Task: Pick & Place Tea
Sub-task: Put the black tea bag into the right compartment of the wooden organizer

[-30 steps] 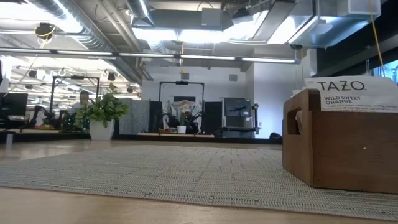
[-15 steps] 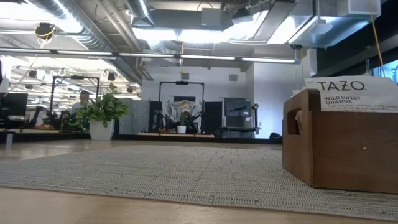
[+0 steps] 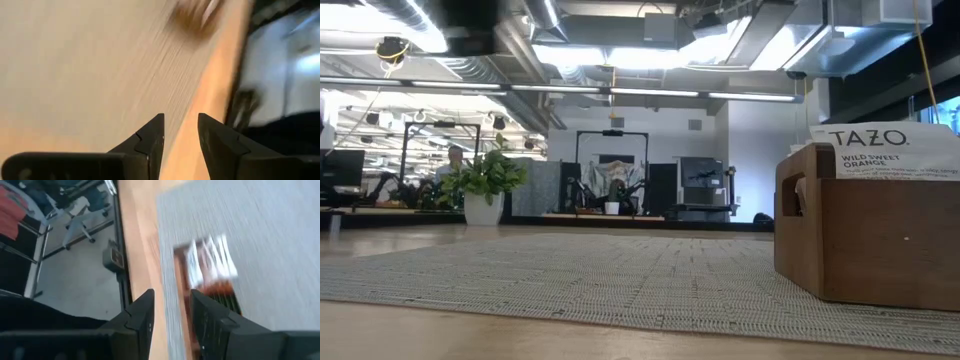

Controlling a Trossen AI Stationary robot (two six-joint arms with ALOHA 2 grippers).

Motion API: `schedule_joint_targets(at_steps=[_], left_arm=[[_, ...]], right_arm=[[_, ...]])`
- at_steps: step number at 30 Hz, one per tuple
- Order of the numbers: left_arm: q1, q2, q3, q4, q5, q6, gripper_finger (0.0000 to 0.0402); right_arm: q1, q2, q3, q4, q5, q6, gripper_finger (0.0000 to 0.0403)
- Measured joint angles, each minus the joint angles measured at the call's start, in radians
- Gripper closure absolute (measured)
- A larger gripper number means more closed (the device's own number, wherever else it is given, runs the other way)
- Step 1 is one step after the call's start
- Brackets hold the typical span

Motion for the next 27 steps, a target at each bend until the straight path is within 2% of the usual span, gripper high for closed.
schedule_joint_targets(at_steps=[6, 10, 13, 18, 23, 27], left_arm=[[-0.163, 0.018, 0.0, -0.417, 0.024, -0.361, 0.0287], [-0.231, 0.029, -0.013, -0.555, 0.076, -0.471, 0.029], [-0.257, 0.03, -0.065, -0.555, 0.095, -0.488, 0.0288], [-0.262, 0.03, -0.205, -0.496, 0.194, -0.507, 0.0286], [-0.268, 0.03, -0.324, -0.313, 0.284, -0.523, 0.0288], [-0.289, 0.03, -0.386, -0.198, 0.294, -0.588, 0.0286]], right_arm=[[-0.188, 0.0, 0.026, 0.115, -0.133, -0.293, 0.0275], [-0.312, 0.0, 0.026, 0.168, -0.241, -0.424, 0.0275], [-0.38, 0.0, 0.026, 0.207, -0.302, -0.515, 0.0275], [-0.446, 0.0, 0.026, 0.253, -0.377, -0.583, 0.0275], [-0.459, 0.0, 0.026, 0.25, -0.391, -0.581, 0.0275], [-0.459, 0.0, 0.026, 0.248, -0.391, -0.581, 0.0275]])
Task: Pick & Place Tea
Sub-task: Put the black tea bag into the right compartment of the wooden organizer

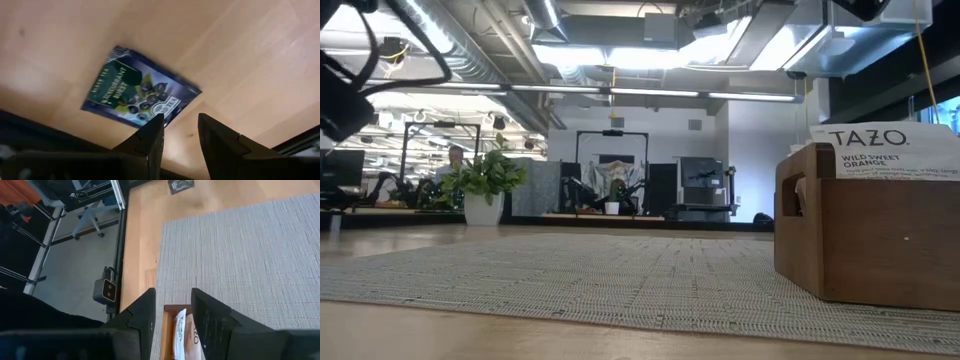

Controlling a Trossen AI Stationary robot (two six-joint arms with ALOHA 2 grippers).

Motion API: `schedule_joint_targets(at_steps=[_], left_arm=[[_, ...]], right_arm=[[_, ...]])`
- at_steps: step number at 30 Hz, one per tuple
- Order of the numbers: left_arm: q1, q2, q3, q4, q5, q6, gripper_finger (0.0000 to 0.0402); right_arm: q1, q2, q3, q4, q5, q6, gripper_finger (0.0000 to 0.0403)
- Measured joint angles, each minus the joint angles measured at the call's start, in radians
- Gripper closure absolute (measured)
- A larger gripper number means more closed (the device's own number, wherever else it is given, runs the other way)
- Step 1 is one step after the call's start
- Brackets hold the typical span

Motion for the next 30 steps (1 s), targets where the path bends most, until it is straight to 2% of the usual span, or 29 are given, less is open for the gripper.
schedule_joint_targets(at_steps=[7, 13, 17, 30], left_arm=[[-0.056, 0.0, -0.035, 0.043, 0.002, -0.069, 0.0289], [-0.105, 0.0, -0.049, 0.044, -0.069, -0.142, 0.0286], [-0.111, 0.009, -0.049, 0.043, -0.08, -0.173, 0.0287], [-0.111, 0.117, -0.045, 0.042, -0.06, -0.094, 0.0286]], right_arm=[[-0.002, 0.0, 0.0, -0.002, 0.046, -0.02, 0.0275], [-0.019, 0.0, -0.001, -0.003, 0.085, -0.032, 0.0276], [-0.038, 0.0, -0.001, -0.006, 0.087, -0.033, 0.0276], [-0.084, 0.0, -0.001, 0.001, 0.087, -0.031, 0.0276]])
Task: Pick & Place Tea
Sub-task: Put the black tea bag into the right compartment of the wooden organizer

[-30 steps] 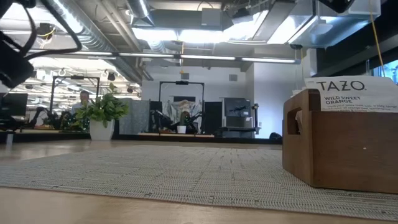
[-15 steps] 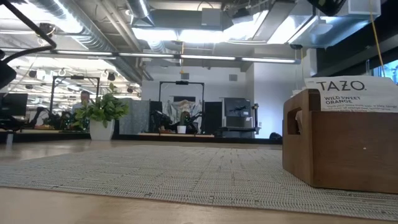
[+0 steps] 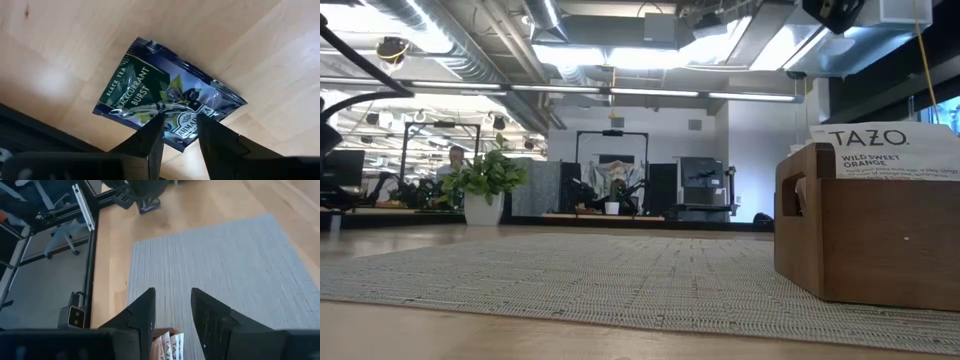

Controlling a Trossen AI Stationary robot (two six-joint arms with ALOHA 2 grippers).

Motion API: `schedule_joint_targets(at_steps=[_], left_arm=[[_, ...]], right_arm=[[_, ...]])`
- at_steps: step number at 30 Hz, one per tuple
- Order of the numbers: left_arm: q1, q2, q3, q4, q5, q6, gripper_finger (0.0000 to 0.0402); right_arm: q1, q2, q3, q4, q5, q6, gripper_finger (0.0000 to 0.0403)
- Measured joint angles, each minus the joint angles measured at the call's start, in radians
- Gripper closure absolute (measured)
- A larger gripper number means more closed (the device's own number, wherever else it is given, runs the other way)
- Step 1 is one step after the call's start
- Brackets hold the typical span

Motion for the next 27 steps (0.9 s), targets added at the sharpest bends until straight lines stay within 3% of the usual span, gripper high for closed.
schedule_joint_targets(at_steps=[8, 13, 27], left_arm=[[0.077, 0.002, -0.002, 0.0, -0.018, 0.185, 0.0288], [0.139, 0.002, -0.002, 0.003, -0.038, 0.277, 0.0286], [0.338, 0.005, -0.001, 0.018, -0.034, 0.42, 0.0287]], right_arm=[[-0.073, 0.03, 0.0, 0.007, -0.01, -0.042, 0.0276], [-0.153, 0.111, -0.001, 0.059, -0.106, -0.056, 0.0276], [-0.311, 0.27, -0.001, 0.267, -0.238, -0.16, 0.0276]])
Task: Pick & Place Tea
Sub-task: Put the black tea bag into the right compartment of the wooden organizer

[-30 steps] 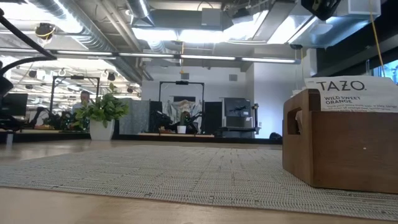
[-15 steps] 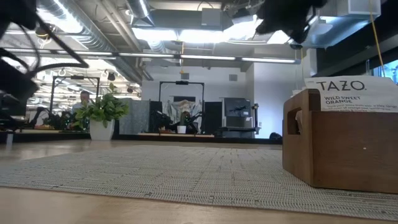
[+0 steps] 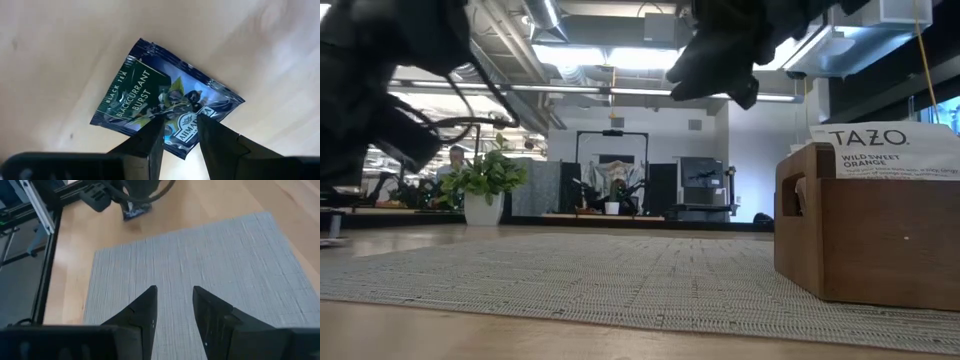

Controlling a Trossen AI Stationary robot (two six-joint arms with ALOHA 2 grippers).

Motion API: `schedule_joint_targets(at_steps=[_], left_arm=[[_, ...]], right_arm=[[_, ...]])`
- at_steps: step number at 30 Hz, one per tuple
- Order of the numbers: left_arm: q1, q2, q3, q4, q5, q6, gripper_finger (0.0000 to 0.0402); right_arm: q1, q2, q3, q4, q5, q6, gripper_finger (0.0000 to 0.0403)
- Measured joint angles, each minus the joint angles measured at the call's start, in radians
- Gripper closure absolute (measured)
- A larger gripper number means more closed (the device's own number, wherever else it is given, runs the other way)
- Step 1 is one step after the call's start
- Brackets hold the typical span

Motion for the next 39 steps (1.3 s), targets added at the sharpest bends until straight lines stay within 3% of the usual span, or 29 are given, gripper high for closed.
schedule_joint_targets(at_steps=[14, 25, 34, 39], left_arm=[[0.192, 0.003, 0.036, 0.01, -0.029, 0.167, 0.0289], [0.3, 0.001, 0.037, 0.051, -0.044, 0.391, 0.0288], [0.36, 0.001, 0.038, 0.149, -0.119, 0.555, 0.0286], [0.379, 0.002, 0.037, 0.205, -0.153, 0.612, 0.0289]], right_arm=[[-0.084, 0.008, 0.0, 0.016, -0.024, -0.074, 0.0276], [-0.142, 0.008, 0.0, 0.043, -0.024, -0.073, 0.0276], [-0.198, 0.03, 0.002, 0.201, -0.024, 0.008, 0.0276], [-0.226, 0.128, 0.002, 0.299, -0.064, 0.082, 0.0276]])
